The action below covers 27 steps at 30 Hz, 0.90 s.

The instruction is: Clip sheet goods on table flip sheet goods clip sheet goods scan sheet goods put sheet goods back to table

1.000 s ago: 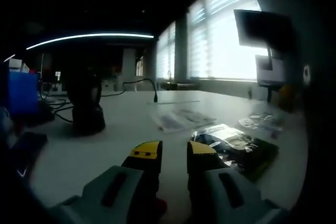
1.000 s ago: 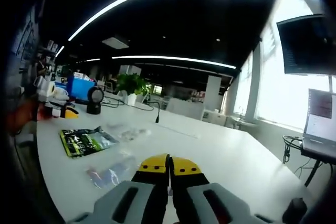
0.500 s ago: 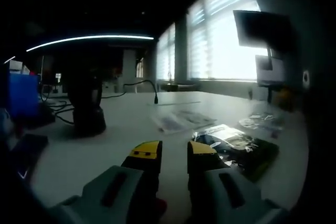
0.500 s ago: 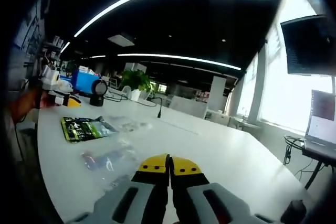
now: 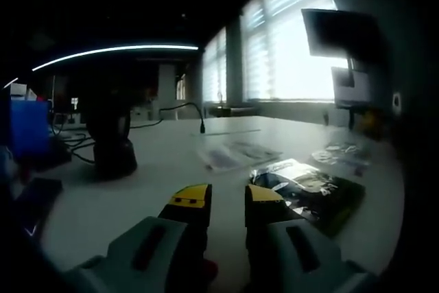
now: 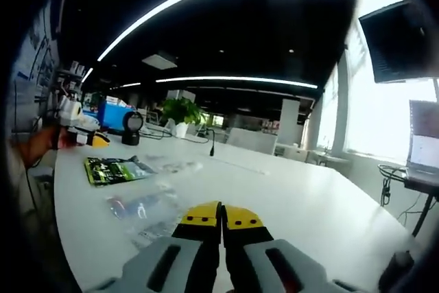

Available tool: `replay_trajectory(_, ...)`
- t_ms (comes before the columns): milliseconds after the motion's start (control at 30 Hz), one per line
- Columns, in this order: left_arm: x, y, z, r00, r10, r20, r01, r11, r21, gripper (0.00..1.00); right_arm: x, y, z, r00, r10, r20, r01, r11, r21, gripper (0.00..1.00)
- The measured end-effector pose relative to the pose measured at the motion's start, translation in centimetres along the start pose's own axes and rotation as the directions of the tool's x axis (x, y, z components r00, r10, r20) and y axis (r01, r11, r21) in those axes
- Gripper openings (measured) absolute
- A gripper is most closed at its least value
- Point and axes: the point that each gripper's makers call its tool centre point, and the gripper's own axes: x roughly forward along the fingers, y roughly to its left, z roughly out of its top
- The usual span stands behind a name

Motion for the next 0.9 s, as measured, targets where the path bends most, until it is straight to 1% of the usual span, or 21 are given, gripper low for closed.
replay_trajectory(67,0.0,0.0,0.0,1.000,-0.002,0.000,0.002,1.000,0.002,0.13,0.1,0.4,-0.2,1.000,0.025,0.006,-0.025,1.000,0.002,0.00)
replay_trajectory(167,0.0,-0.2,-0.1,1.000,-0.005,-0.005,0.005,1.000,0.008,0.13,0.3,0.7,-0.7,0.999,0.041,0.002,-0.041,0.999,-0.015,0.00)
replay_trajectory(333,-0.1,-0.5,0.0,1.000,-0.017,-0.005,0.018,1.000,0.019,0.13,0.6,1.0,-1.2,0.998,0.056,0.000,-0.056,0.998,-0.017,0.00)
replay_trajectory(367,-0.2,-1.2,0.1,0.998,-0.054,-0.008,0.054,0.999,-0.004,0.13,0.6,1.0,-1.2,0.998,0.060,0.000,-0.060,0.998,-0.021,0.00)
replay_trajectory(400,-0.2,-1.2,0.1,0.998,-0.058,-0.006,0.058,0.998,-0.006,0.13,0.5,1.1,-1.2,0.998,0.067,0.005,-0.067,0.998,-0.018,0.00)
replay_trajectory(500,-0.2,-0.9,0.2,0.999,-0.037,-0.007,0.037,0.999,0.011,0.13,0.6,1.4,-1.4,0.996,0.085,0.000,-0.085,0.996,-0.017,0.00)
replay_trajectory(600,-0.3,-1.0,0.3,0.999,-0.040,-0.003,0.040,0.999,0.005,0.13,0.6,1.7,-1.6,0.995,0.103,-0.003,-0.103,0.994,-0.024,0.00)
replay_trajectory(767,-0.6,-0.6,0.9,1.000,-0.013,0.010,0.012,0.998,0.068,0.13,0.6,2.1,-1.7,0.993,0.115,-0.009,-0.116,0.992,-0.045,0.00)
replay_trajectory(900,-0.6,-0.4,0.8,1.000,-0.012,0.010,0.011,0.998,0.068,0.13,0.7,2.1,-1.7,0.993,0.120,-0.006,-0.120,0.992,-0.044,0.00)
